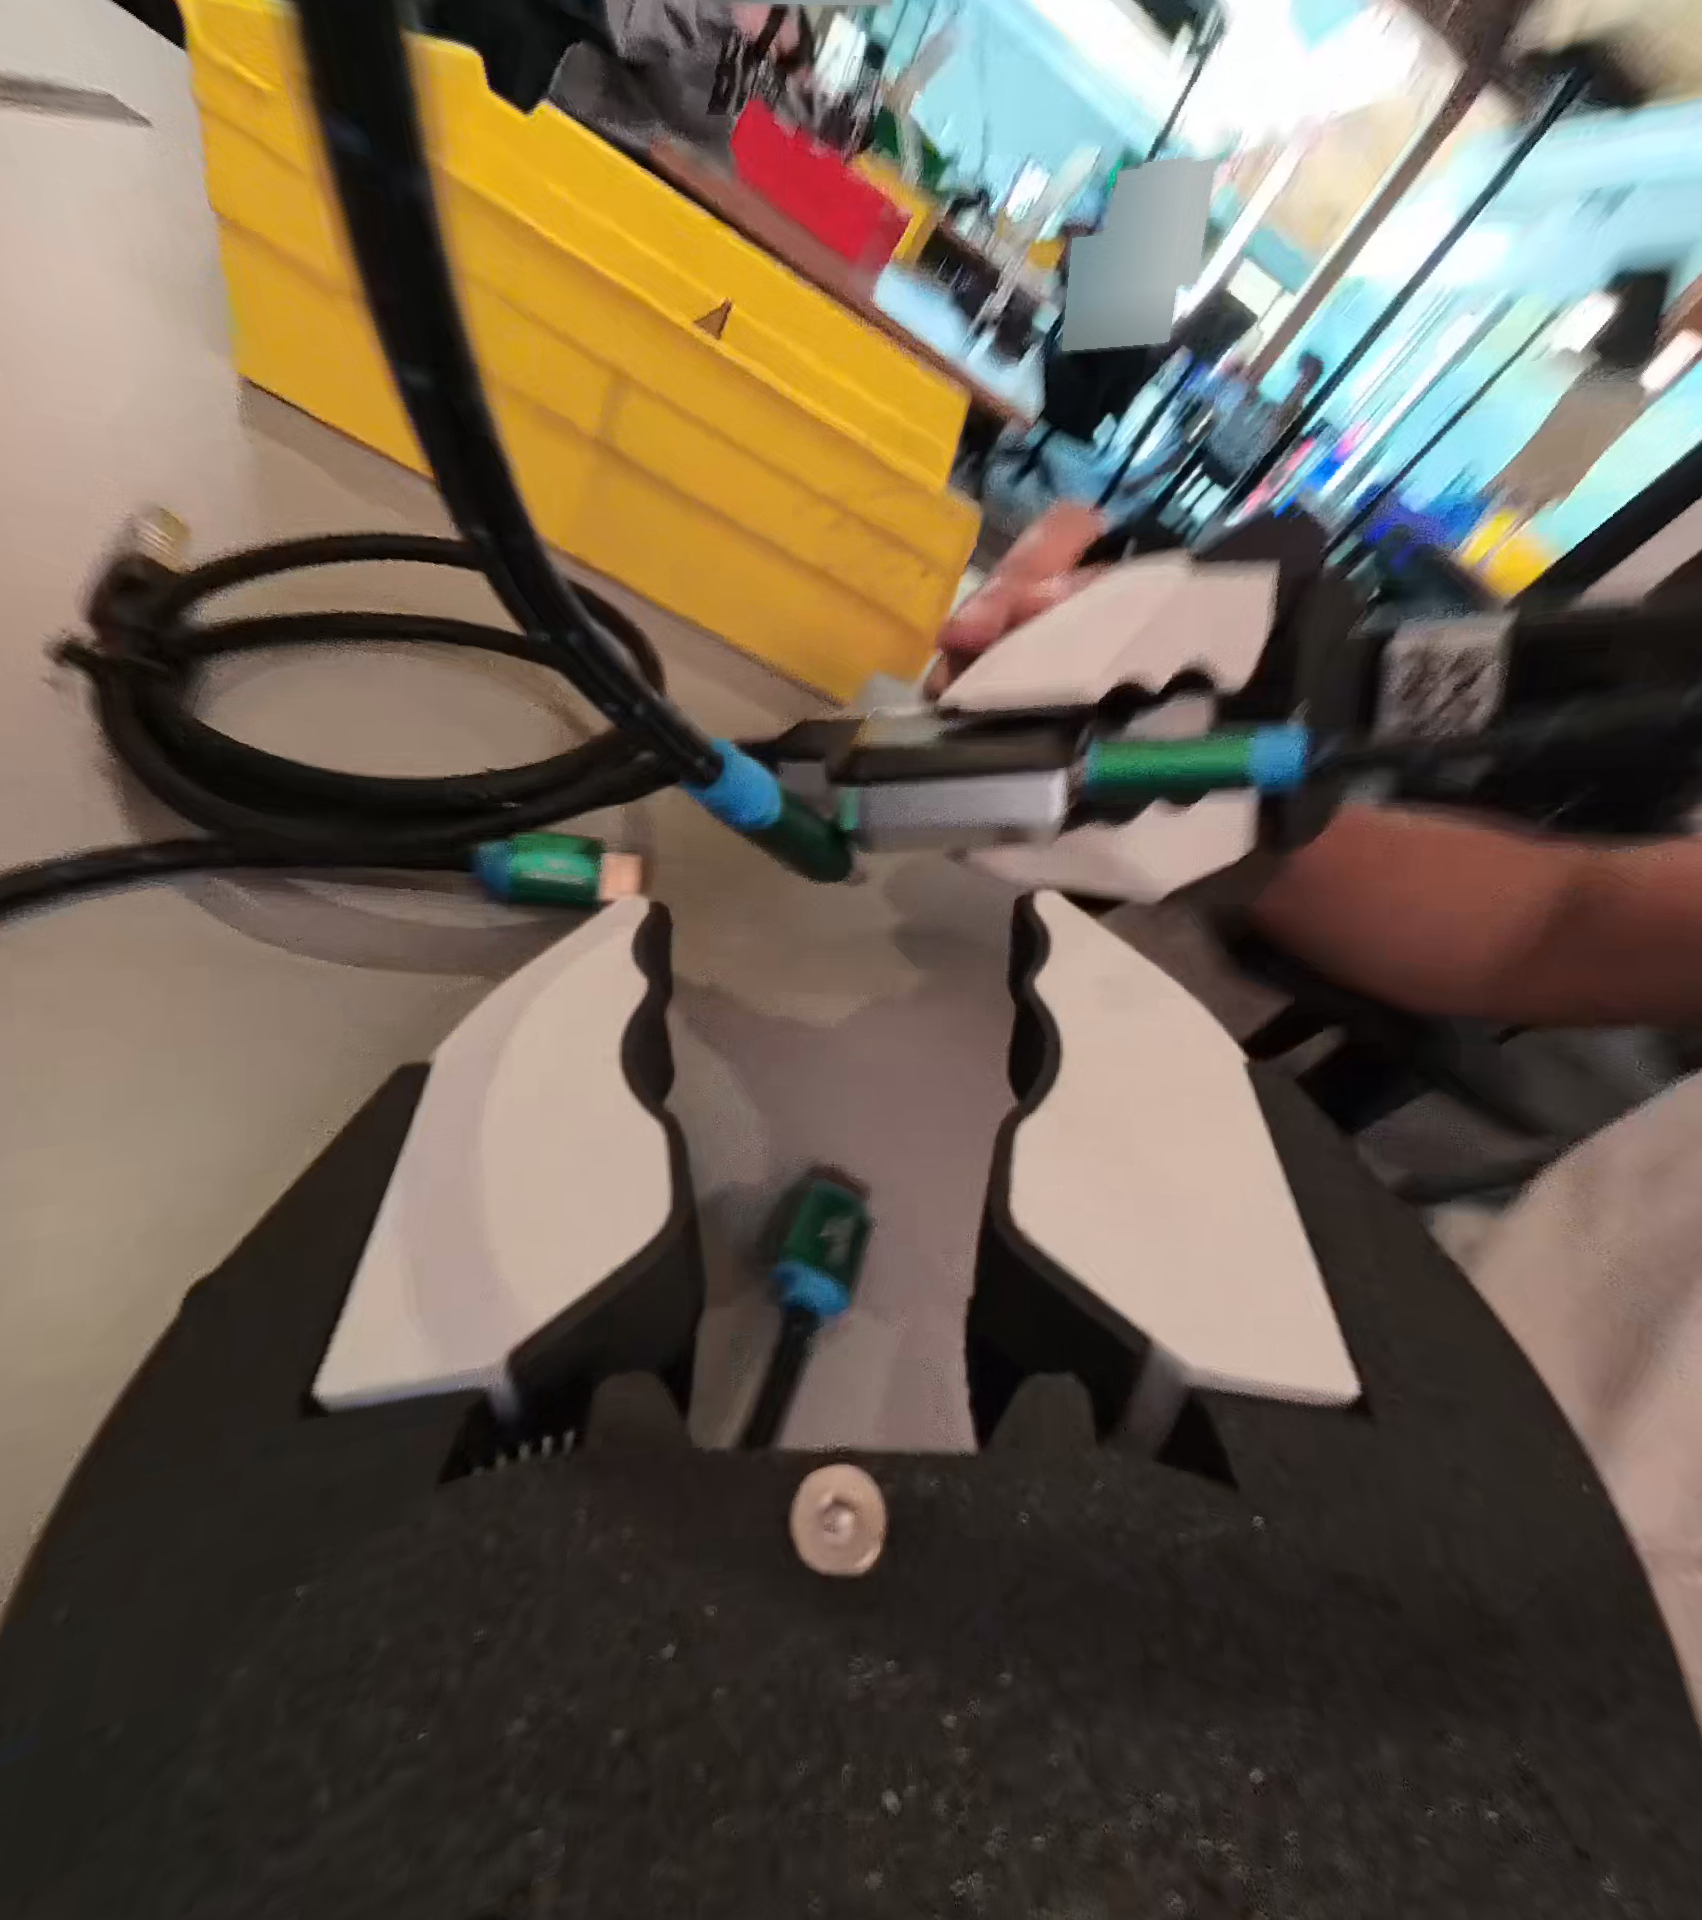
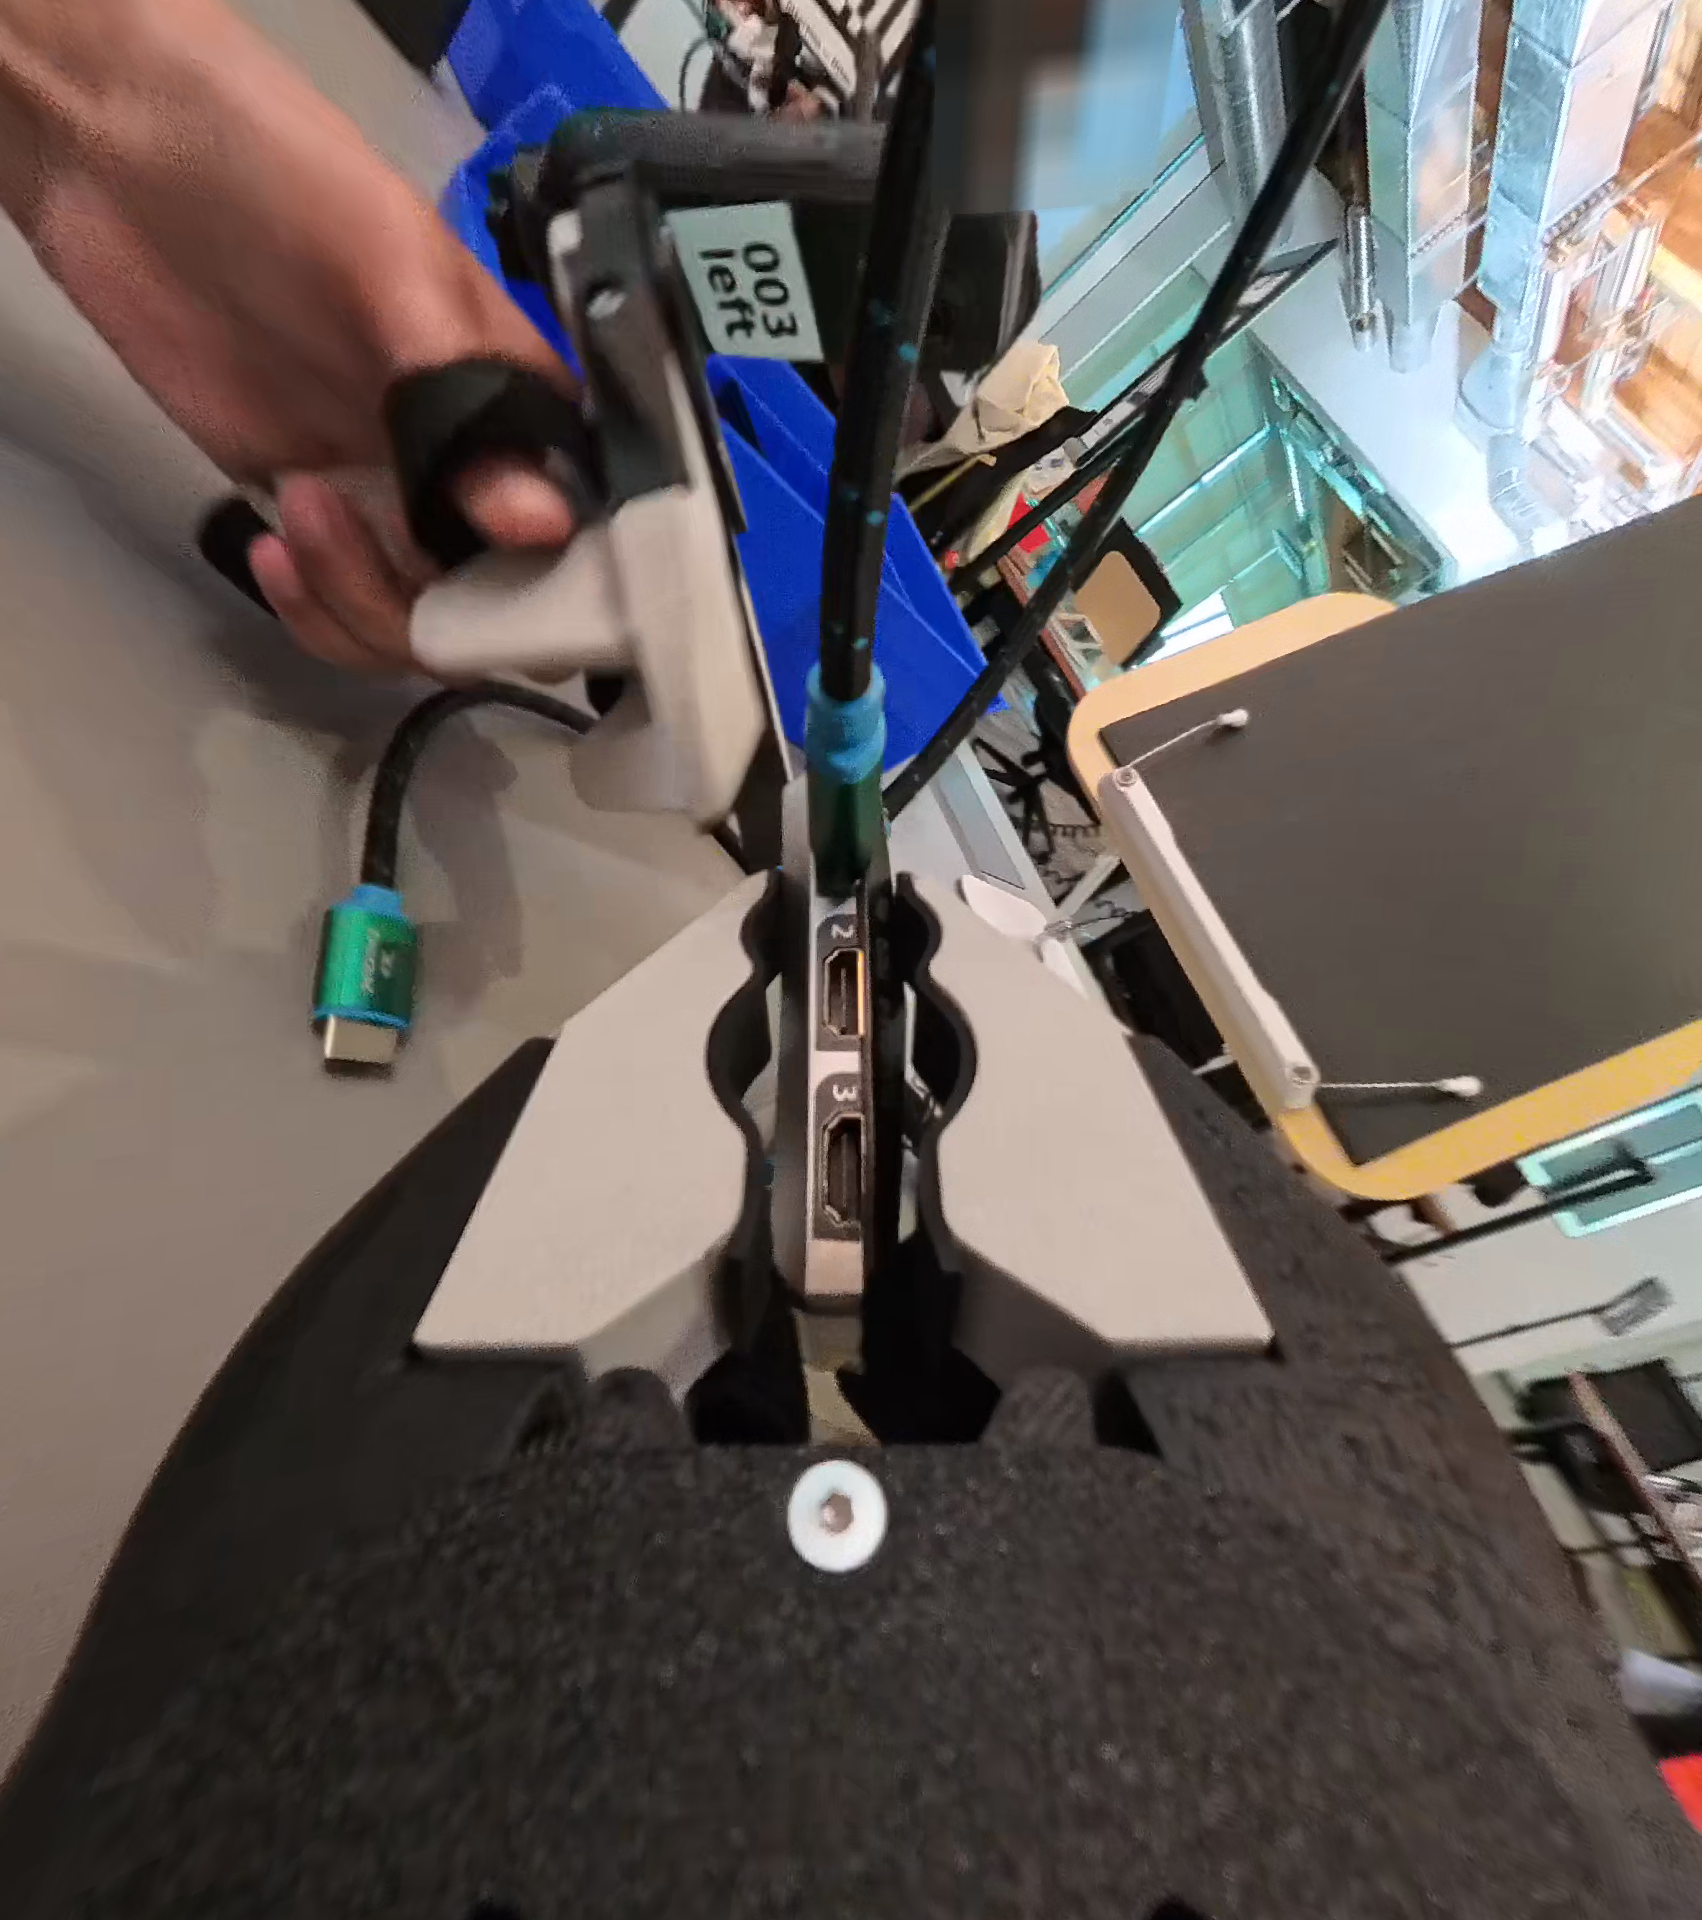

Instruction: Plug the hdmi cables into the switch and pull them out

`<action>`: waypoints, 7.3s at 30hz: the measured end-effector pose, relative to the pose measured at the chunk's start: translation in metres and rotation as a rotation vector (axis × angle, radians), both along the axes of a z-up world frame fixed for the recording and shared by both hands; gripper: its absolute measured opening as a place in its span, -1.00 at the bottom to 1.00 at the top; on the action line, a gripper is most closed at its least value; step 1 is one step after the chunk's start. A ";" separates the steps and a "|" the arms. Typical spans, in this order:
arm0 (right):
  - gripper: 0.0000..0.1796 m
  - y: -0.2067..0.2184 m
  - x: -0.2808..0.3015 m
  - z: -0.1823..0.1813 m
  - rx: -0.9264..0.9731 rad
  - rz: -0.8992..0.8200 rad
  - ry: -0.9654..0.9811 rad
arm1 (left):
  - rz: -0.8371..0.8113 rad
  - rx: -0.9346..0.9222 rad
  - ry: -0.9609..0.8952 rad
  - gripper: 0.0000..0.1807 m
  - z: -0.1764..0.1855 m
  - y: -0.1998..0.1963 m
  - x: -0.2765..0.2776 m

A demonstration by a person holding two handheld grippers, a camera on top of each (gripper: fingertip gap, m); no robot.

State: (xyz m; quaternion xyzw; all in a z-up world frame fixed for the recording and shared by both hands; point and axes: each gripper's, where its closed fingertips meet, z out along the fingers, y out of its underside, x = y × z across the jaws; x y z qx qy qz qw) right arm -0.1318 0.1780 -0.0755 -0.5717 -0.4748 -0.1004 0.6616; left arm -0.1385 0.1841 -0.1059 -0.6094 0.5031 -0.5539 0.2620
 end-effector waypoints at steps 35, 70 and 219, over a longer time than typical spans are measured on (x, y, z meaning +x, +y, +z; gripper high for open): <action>-0.73 -0.033 0.020 -0.012 -0.578 0.335 0.278 | -0.171 0.891 -0.038 -0.77 0.014 -0.037 0.020; -0.77 -0.011 0.039 -0.029 -0.601 -0.400 0.827 | 0.256 1.403 0.244 -0.77 -0.021 0.008 0.050; -0.36 0.010 -0.013 0.098 -1.351 0.453 1.210 | 0.215 1.158 -0.207 -0.77 0.133 -0.010 -0.012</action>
